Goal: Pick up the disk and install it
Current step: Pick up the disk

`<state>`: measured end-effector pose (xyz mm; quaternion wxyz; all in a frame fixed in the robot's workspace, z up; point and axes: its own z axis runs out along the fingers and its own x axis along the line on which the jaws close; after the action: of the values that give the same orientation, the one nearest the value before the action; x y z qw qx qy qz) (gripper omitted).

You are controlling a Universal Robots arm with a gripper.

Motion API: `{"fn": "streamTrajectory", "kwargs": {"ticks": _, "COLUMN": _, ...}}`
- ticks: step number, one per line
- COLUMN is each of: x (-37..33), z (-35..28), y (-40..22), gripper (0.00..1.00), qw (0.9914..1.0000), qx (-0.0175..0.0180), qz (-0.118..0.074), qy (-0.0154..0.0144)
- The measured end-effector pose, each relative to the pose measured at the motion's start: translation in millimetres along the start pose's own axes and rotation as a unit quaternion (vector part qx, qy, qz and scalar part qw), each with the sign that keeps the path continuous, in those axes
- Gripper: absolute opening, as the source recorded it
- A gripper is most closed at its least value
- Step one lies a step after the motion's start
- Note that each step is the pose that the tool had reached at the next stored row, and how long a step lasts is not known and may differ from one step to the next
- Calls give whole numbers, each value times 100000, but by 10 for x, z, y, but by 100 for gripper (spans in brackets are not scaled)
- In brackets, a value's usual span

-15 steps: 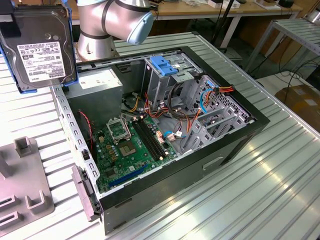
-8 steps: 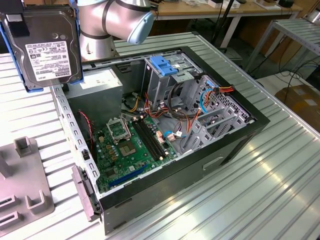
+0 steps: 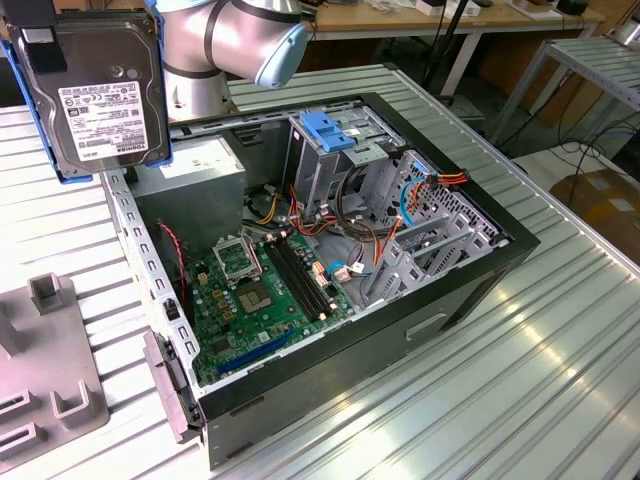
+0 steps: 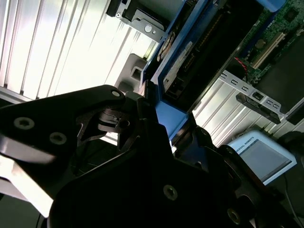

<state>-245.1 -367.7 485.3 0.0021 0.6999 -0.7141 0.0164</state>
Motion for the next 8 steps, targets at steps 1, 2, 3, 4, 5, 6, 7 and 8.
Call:
{"fn": "streamTrajectory", "kwargs": {"ticks": 1, "x": 3, "z": 0, "y": -1, "gripper": 37, "qw": 100000, "qx": -2, "qz": -8, "qy": 0}}
{"fn": "streamTrajectory", "kwargs": {"ticks": 2, "x": 10, "z": 0, "y": 0, "gripper": 37, "qw": 100000, "qx": -2, "qz": -8, "qy": 1}}
{"fn": "streamTrajectory", "kwargs": {"ticks": 3, "x": 16, "z": 0, "y": 0, "gripper": 37, "qw": 100000, "qx": -2, "qz": -3, "qy": 1}}
{"fn": "streamTrajectory", "kwargs": {"ticks": 4, "x": 27, "z": 1, "y": 0, "gripper": 37, "qw": 100000, "qx": -2, "qz": 0, "qy": 1}}
{"fn": "streamTrajectory", "kwargs": {"ticks": 5, "x": 37, "z": 1, "y": 0, "gripper": 37, "qw": 100000, "qx": 0, "qz": 1, "qy": -2}}
{"fn": "streamTrajectory", "kwargs": {"ticks": 6, "x": 57, "z": 1, "y": -1, "gripper": 37, "qw": 100000, "qx": -3, "qz": -1, "qy": 1}}
{"fn": "streamTrajectory", "kwargs": {"ticks": 7, "x": 77, "z": 2, "y": -1, "gripper": 37, "qw": 100000, "qx": -3, "qz": 0, "qy": -1}}
{"fn": "streamTrajectory", "kwargs": {"ticks": 8, "x": 99, "z": 3, "y": -1, "gripper": 37, "qw": 100000, "qx": -5, "qz": 3, "qy": -2}}
